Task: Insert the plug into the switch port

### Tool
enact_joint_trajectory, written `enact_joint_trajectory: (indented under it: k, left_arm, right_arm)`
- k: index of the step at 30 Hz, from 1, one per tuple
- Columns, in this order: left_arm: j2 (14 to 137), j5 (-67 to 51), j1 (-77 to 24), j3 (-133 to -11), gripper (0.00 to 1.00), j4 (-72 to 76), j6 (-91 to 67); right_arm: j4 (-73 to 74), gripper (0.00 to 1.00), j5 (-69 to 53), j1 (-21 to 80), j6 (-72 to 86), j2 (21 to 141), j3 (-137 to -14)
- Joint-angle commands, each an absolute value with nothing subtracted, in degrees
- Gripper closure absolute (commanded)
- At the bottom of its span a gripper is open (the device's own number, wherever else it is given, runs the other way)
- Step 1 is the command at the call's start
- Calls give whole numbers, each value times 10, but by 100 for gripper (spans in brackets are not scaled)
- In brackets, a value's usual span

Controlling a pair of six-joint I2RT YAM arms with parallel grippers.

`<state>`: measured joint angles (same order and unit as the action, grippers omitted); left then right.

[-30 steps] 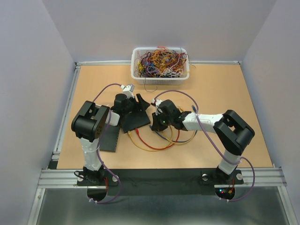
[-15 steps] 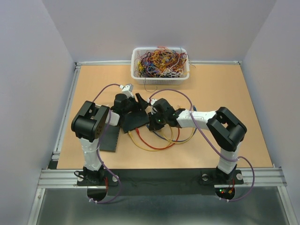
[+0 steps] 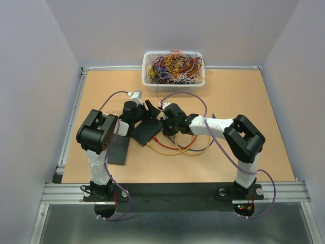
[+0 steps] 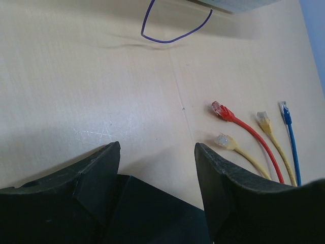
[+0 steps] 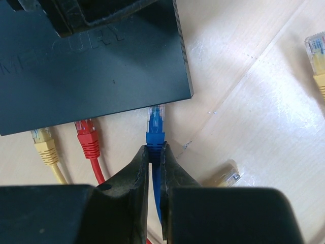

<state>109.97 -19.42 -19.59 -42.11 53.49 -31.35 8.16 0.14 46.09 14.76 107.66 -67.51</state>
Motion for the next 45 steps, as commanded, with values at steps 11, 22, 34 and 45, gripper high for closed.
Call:
enact_joint_trajectory:
  k: [11,22,34,45]
  left_arm:
    - [1081,-105,-195,-418,26,364,-290]
    - [994,-5,-198,-423,27,238,-299]
    - [941,26,-229,-354,28,246,-321]
    - [969,-21,-240,-334,32,287,-329]
  right_arm:
    - [25,100,3,457,152,1040,-652]
    - [24,100,3,461,170,1011,-599]
    - [25,100,-20,477,172,1013,-617]
    - [25,100,-18,490,164,1056,-663]
